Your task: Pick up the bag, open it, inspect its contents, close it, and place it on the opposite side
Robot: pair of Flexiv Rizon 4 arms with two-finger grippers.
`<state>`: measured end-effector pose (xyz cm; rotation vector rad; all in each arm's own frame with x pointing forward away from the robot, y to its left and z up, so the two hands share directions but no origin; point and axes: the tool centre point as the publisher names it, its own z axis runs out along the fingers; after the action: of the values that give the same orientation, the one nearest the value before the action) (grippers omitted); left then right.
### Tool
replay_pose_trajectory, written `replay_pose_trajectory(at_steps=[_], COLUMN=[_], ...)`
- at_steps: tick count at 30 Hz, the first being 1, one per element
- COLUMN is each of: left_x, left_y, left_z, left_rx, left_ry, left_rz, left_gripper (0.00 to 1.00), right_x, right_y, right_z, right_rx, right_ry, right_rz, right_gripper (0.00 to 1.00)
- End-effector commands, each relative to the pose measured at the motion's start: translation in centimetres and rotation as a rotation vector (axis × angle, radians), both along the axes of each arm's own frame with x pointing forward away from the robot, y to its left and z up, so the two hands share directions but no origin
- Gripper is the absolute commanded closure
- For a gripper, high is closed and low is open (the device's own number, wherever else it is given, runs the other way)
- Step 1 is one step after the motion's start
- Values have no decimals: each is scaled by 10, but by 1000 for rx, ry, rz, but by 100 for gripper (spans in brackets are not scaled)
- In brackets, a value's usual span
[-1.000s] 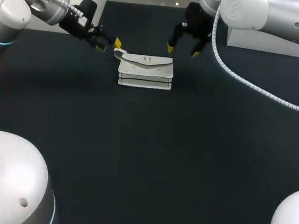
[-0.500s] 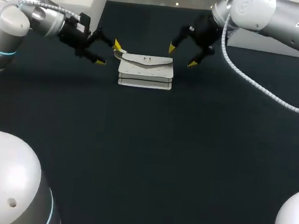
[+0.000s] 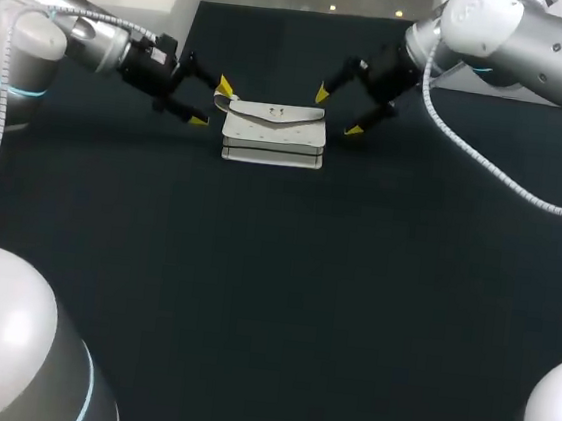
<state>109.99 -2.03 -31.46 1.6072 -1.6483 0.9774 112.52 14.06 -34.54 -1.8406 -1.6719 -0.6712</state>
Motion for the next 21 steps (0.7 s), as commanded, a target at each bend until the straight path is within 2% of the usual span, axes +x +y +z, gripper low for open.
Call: replay_pose_trajectory(at_steps=[1,3,6,11,17,21], left_x=[14,16,19,21,21,23], left_y=[-2,-4,-7,-12,-19,-24], left_z=[-12,-15,-17,-18,-17,-19], left_rx=[-75,-93,-110,-144,-166,-176], left_ry=[63,79,92,105,111,107], left_rz=[-70,-72,-70,-67,-62,-53], left_gripper=[0,0,0,1,18,24], right_x=[11,11,12,13,13,13], right_y=[5,8,12,15,17,19], right_z=[-12,-13,-14,-15,-15,-15], right_rx=[47,68,86,101,114,126], right_ry=[36,41,45,47,51,50], right_rz=[37,43,43,42,38,39], right_gripper=[19,23,20,21,24,24])
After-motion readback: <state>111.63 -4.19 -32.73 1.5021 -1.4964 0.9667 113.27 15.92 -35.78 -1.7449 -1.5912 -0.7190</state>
